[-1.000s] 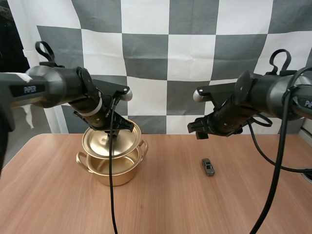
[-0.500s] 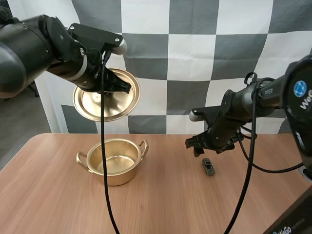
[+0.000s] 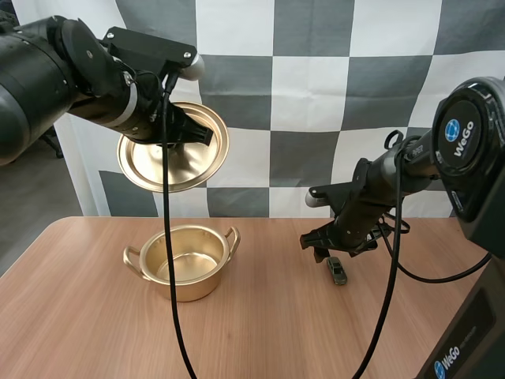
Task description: Open the pot, put the car inside, and close it
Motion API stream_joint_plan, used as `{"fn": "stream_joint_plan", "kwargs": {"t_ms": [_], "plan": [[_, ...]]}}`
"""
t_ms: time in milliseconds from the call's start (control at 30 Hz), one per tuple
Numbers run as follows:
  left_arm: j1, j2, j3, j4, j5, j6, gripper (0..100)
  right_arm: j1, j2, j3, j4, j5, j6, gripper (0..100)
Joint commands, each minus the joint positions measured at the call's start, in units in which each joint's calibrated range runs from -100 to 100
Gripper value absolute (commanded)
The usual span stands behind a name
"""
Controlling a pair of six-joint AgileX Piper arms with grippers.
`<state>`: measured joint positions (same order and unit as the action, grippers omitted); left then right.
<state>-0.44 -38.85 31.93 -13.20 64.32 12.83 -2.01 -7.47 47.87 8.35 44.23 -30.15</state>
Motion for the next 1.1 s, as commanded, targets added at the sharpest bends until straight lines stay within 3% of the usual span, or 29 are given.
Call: {"fn": "stream_joint_plan", "kwargs": {"t_ms": [0, 1067], "plan": [[-0.02, 0.0, -0.1, -0.1, 0.0, 0.0, 0, 0.0, -0.1, 0.0, 0.0, 0.0, 0.2, 100], [-0.02, 0.0, -0.1, -0.2, 0.0, 0.2, 0, -0.2, 5.6, 0.0, -2.6, -2.7, 2.2, 100]]}}
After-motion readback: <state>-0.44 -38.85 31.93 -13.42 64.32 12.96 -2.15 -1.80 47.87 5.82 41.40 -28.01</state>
